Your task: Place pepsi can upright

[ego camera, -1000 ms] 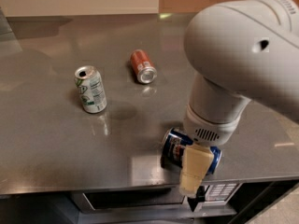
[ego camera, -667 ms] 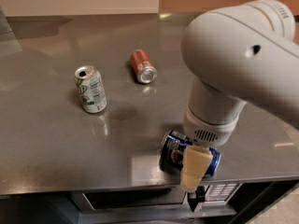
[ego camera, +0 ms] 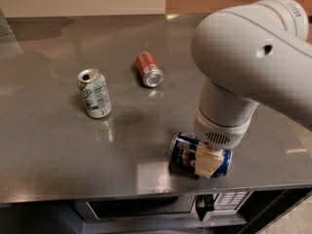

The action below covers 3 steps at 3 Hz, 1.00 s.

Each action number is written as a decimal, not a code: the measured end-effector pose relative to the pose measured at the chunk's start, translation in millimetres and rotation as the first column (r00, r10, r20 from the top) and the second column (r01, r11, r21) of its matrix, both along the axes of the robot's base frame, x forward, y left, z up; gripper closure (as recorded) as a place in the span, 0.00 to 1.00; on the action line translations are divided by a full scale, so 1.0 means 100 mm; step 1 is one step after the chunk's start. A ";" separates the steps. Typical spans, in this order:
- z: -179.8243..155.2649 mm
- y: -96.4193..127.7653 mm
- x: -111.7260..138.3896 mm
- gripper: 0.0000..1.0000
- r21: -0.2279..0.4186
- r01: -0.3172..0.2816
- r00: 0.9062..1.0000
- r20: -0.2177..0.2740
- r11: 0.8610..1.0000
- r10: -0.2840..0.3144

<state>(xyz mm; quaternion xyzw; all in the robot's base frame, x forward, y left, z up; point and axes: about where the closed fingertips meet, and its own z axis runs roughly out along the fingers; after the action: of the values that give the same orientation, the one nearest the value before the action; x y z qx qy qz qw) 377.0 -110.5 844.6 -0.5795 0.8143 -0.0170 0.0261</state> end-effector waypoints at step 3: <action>0.62 0.14 0.48 1.00 0.164 -0.334 0.935 0.185 0.928 0.303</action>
Offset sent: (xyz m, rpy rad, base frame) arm 0.0474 0.0155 0.0721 0.1902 -0.1911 0.4948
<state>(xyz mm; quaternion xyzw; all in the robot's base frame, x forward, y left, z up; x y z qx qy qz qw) 425.5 -96.7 906.5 -0.6958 0.7024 0.0210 0.1484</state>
